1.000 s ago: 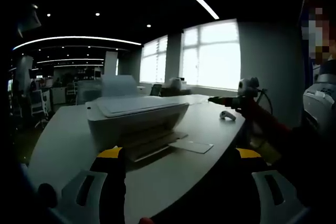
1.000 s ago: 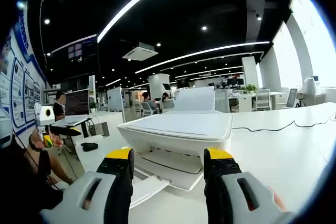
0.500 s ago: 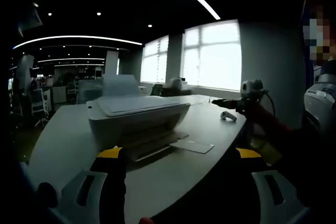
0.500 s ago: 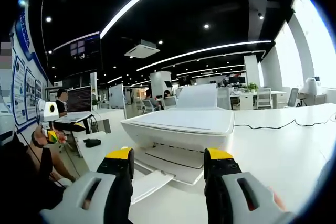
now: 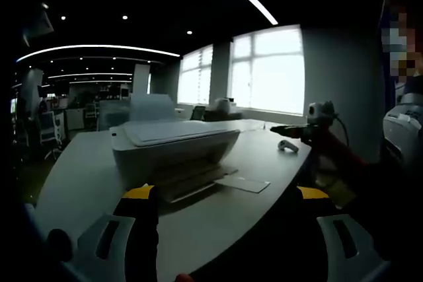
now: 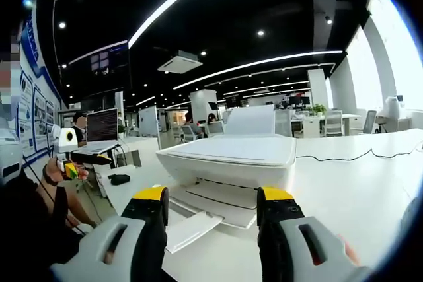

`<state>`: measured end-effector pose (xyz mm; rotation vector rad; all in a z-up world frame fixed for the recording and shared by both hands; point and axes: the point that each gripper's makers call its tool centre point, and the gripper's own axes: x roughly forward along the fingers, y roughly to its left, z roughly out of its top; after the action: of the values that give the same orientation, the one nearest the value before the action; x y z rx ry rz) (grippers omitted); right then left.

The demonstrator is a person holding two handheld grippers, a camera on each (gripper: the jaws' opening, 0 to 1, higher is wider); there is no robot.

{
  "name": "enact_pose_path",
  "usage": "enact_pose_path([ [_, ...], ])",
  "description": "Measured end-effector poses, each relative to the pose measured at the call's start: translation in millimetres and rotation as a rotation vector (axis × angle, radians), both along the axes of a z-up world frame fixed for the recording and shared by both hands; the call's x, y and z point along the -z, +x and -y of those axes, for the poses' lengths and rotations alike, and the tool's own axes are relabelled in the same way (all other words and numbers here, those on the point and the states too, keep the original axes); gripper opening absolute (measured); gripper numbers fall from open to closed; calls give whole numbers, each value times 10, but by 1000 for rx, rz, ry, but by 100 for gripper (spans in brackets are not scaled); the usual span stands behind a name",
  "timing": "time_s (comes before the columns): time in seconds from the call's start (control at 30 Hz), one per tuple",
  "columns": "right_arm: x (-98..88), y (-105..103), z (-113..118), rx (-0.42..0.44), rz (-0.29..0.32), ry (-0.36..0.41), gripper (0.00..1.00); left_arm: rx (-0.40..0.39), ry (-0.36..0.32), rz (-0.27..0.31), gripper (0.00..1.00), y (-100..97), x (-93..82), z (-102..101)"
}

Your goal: Remove the paper from the printer output slot and place it on top of the printer

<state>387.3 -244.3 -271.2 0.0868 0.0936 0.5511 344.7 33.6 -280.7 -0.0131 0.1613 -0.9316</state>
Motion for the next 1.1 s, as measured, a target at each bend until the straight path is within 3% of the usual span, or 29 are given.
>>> enact_pose_path([
  [1.1, 26, -220, 112, 7, -8, 14, 51, -6, 2, 7, 86, -1, -20, -7],
])
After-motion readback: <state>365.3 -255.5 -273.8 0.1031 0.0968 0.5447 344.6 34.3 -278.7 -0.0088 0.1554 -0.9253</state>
